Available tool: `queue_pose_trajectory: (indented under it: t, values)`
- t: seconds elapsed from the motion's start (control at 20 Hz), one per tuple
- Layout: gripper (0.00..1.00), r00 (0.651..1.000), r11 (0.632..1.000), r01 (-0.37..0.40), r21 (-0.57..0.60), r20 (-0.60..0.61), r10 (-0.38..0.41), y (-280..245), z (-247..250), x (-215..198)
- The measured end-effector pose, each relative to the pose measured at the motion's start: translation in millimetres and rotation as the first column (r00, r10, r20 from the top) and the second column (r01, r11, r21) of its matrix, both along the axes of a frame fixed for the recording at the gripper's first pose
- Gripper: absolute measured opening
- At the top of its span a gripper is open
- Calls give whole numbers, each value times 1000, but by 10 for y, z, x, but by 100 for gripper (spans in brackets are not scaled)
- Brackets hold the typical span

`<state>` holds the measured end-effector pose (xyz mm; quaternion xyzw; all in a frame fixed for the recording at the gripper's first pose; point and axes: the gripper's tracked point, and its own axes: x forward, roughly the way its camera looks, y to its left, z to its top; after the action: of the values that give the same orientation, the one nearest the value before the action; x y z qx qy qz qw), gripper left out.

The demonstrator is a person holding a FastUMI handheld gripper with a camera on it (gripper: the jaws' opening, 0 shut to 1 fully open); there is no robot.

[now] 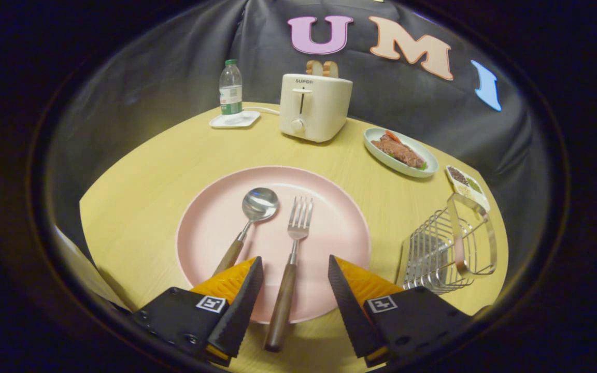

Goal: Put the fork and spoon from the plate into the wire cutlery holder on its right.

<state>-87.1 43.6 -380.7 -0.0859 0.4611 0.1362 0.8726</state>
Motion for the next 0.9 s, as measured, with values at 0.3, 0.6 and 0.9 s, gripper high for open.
queue_pose_trajectory:
  t: [0.3,0.6,0.9]
  values:
    - [48,1000,1000,5,18,-28,-4,57,-13,-17]
    - [17,997,999,46,29,-61,-44,13,-37,-12]
    - [11,997,999,48,18,-66,-47,39,-11,-12]
